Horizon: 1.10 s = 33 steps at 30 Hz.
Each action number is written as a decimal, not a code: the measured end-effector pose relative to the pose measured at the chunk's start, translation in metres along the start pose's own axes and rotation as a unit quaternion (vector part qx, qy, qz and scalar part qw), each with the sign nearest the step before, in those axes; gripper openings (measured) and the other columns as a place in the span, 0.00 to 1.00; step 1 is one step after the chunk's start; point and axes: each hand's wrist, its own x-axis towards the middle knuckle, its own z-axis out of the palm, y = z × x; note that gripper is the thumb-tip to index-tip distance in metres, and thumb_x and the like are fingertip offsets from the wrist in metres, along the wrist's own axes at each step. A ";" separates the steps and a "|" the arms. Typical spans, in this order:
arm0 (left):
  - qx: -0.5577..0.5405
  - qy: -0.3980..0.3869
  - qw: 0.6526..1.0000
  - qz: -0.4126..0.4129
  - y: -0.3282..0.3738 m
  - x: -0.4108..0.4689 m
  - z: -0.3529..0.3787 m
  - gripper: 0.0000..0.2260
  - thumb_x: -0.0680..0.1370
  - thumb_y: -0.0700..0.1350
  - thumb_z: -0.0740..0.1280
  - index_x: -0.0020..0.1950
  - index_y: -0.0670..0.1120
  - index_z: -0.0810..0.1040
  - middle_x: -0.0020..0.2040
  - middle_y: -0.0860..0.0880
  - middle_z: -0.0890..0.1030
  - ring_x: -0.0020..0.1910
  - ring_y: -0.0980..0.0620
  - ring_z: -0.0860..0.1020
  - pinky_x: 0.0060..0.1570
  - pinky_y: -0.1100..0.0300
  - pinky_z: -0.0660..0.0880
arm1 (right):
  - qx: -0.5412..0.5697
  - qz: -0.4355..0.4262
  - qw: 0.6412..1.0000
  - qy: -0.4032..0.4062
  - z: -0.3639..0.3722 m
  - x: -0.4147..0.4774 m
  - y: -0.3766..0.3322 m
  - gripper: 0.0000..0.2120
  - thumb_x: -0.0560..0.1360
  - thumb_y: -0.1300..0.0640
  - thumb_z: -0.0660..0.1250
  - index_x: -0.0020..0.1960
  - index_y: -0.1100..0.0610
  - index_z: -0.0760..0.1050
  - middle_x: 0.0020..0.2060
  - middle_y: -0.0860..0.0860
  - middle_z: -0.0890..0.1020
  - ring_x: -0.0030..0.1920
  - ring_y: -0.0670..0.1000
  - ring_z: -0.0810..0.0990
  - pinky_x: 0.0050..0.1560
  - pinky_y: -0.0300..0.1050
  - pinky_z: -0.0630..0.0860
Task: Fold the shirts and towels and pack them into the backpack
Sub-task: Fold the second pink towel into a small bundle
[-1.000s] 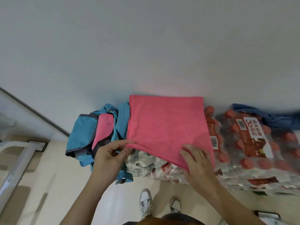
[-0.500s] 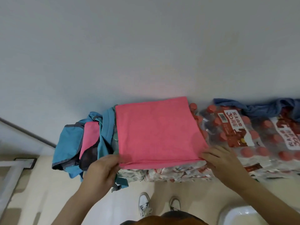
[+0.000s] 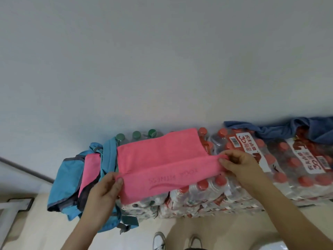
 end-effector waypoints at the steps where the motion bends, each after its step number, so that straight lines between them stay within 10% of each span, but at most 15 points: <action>1: 0.005 0.025 1.000 -0.003 0.007 0.008 0.003 0.10 0.80 0.41 0.62 0.40 0.50 0.75 0.30 0.52 0.73 0.33 0.53 0.71 0.37 0.55 0.69 | -0.040 -0.024 0.999 0.024 0.007 0.009 -0.005 0.07 0.74 0.68 0.66 0.46 0.59 0.80 0.41 0.54 0.82 0.40 0.49 0.80 0.35 0.35 0.78; 8: 0.119 0.146 0.982 -0.024 0.022 0.068 0.028 0.09 0.82 0.43 0.55 0.50 0.41 0.73 0.40 0.45 0.78 0.41 0.44 0.75 0.41 0.52 0.68 | -0.278 -0.128 0.949 0.072 0.043 0.085 -0.021 0.04 0.77 0.61 0.65 0.50 0.55 0.77 0.44 0.48 0.81 0.44 0.48 0.77 0.48 0.39 0.71; 18: 0.227 0.178 0.957 -0.032 0.008 0.094 0.031 0.11 0.82 0.41 0.54 0.55 0.39 0.73 0.43 0.40 0.80 0.38 0.43 0.73 0.38 0.54 0.65 | -0.421 -0.167 0.891 0.005 0.067 0.126 -0.009 0.06 0.82 0.57 0.55 0.54 0.56 0.70 0.43 0.53 0.79 0.42 0.53 0.78 0.41 0.46 0.73; 33: 0.329 0.170 0.928 -0.043 0.003 0.101 0.031 0.12 0.82 0.47 0.53 0.62 0.46 0.70 0.38 0.46 0.81 0.33 0.46 0.73 0.32 0.57 0.66 | -0.462 -0.219 0.860 0.008 0.062 0.143 0.009 0.09 0.81 0.55 0.57 0.57 0.56 0.74 0.52 0.52 0.79 0.47 0.51 0.79 0.48 0.45 0.75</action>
